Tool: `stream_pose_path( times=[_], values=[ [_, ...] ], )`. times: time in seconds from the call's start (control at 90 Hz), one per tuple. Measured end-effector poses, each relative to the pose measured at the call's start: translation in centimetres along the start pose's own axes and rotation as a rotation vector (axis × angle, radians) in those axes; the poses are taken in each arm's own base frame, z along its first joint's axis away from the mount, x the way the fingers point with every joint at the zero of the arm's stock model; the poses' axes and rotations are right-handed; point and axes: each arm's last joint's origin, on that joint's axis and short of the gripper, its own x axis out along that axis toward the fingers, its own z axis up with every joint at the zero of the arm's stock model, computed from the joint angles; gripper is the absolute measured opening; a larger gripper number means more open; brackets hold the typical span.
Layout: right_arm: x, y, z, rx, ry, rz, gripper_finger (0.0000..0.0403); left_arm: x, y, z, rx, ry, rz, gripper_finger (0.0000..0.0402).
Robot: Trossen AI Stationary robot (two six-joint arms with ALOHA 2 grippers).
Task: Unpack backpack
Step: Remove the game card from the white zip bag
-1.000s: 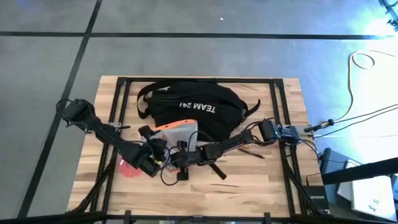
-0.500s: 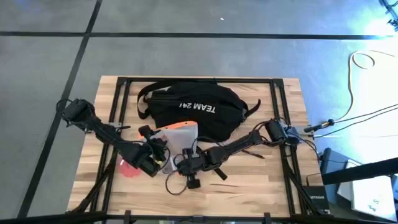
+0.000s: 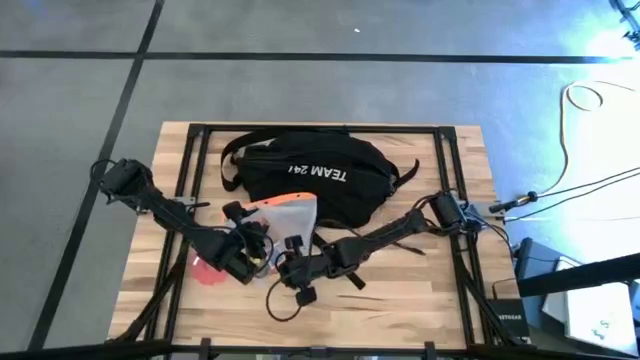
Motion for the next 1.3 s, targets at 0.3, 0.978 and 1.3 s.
stream_pose_path(
  times=[0.3,0.978,1.3],
  values=[
    [0.6,-3.6,-0.5,0.039,0.001,-0.005,0.0329,0.0,0.0,0.0,-0.007,-0.001,-0.002,0.0281],
    [4.4,-7.4,-3.8,0.018,0.097,0.082,0.0360,0.0,-0.2,0.2,-0.019,-0.011,-0.008,0.0281],
    [4.7,-6.9,-3.4,0.078,0.118,0.287,0.0360,0.0,-0.2,0.1,-0.017,-0.006,-0.012,0.0281]
  ],
)
